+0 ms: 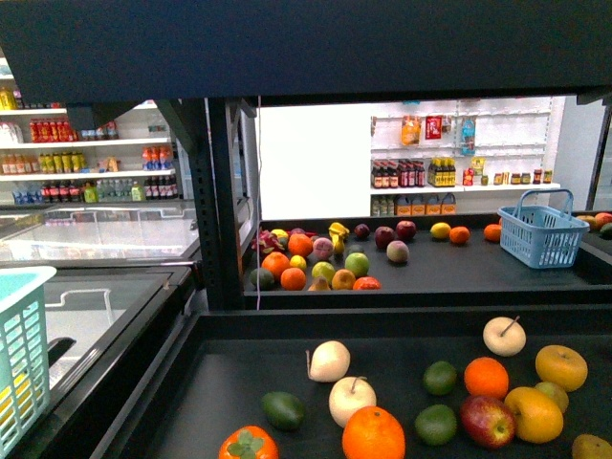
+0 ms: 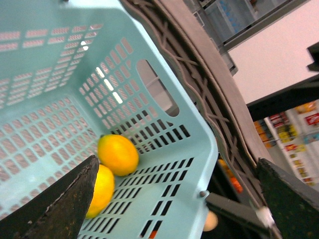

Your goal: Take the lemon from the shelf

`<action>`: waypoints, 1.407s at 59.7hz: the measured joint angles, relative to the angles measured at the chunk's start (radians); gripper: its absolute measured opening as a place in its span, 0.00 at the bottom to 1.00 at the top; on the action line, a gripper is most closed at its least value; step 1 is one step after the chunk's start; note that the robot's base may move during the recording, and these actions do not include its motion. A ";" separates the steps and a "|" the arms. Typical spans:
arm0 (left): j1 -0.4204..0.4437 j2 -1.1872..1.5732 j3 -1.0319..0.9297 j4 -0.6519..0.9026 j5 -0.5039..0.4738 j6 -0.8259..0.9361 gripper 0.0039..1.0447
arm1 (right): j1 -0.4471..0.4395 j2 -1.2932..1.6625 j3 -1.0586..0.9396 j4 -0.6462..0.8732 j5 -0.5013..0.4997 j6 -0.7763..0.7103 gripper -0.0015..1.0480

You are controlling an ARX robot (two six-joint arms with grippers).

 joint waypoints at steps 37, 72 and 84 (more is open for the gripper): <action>-0.433 -0.914 -0.526 -0.120 -0.181 0.712 0.26 | 0.000 0.000 0.000 0.000 0.001 0.000 0.93; -0.435 -1.132 -0.715 -0.144 -0.181 0.723 0.02 | 0.000 0.000 0.000 0.000 0.000 0.000 0.93; -0.435 -1.191 -0.737 -0.177 -0.181 0.723 0.02 | 0.000 0.000 0.000 0.000 0.000 0.000 0.93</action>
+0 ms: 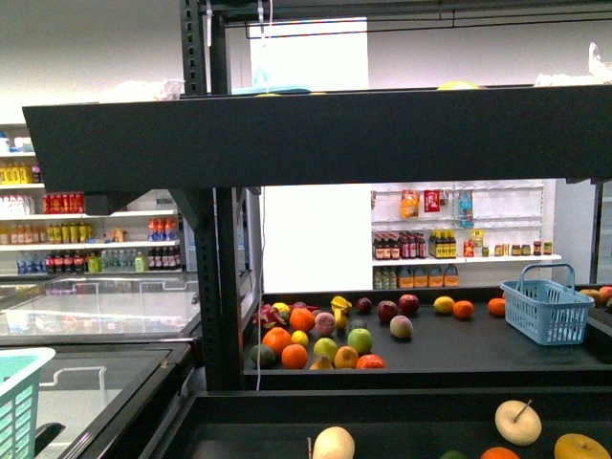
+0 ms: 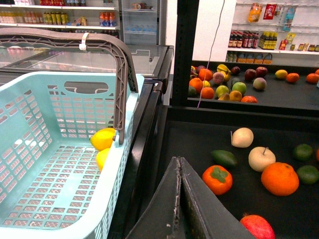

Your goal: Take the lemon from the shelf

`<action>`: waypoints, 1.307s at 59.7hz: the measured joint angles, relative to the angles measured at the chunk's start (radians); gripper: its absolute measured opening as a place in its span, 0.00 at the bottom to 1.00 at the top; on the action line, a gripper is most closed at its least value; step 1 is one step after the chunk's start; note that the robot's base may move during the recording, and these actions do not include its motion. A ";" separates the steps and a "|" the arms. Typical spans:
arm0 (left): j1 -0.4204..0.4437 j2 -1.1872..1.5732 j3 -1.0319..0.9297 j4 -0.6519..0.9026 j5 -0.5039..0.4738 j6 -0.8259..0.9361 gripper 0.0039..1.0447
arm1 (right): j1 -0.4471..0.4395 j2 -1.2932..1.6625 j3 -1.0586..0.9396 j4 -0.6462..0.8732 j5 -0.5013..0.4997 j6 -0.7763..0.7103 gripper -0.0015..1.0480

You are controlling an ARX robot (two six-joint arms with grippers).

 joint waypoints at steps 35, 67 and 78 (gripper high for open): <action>0.000 -0.224 -0.036 -0.183 -0.001 0.001 0.26 | 0.000 0.000 0.000 0.000 0.000 0.000 0.93; 0.000 -0.224 -0.036 -0.183 -0.001 0.003 0.92 | 0.000 0.000 0.000 0.000 0.000 0.000 0.93; 0.000 -0.224 -0.036 -0.183 -0.001 0.003 0.92 | 0.000 0.000 0.000 0.000 0.000 0.000 0.93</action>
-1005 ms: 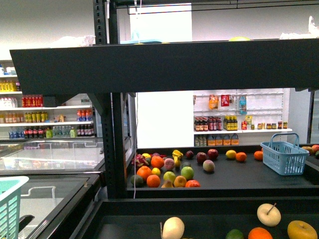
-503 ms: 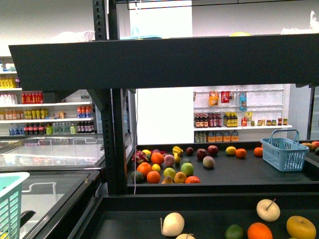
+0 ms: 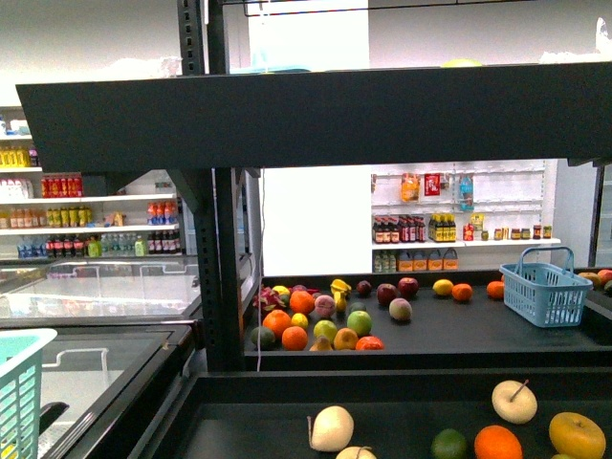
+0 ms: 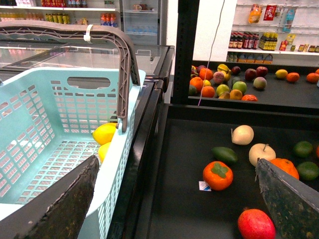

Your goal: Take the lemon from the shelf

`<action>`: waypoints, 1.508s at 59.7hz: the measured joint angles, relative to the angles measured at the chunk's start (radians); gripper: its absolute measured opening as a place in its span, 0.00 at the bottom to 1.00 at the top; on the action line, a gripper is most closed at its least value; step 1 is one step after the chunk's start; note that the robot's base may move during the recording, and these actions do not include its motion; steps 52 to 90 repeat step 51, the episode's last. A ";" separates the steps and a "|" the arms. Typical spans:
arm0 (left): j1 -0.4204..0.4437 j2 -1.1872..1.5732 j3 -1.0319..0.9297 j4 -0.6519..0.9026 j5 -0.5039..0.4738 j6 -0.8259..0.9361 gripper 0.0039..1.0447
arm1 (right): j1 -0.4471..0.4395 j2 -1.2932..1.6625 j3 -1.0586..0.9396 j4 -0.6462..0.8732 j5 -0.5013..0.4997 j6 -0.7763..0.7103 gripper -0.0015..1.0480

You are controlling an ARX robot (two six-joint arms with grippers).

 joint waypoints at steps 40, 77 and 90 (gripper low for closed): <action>0.000 0.000 0.000 0.000 0.000 0.000 0.92 | 0.000 0.000 0.000 0.000 0.000 0.000 0.93; 0.000 0.000 0.000 0.000 0.000 0.000 0.92 | 0.000 0.000 0.000 0.000 0.000 0.000 0.93; 0.000 0.000 0.000 0.000 0.000 0.000 0.92 | 0.000 0.000 0.000 0.000 0.000 0.000 0.93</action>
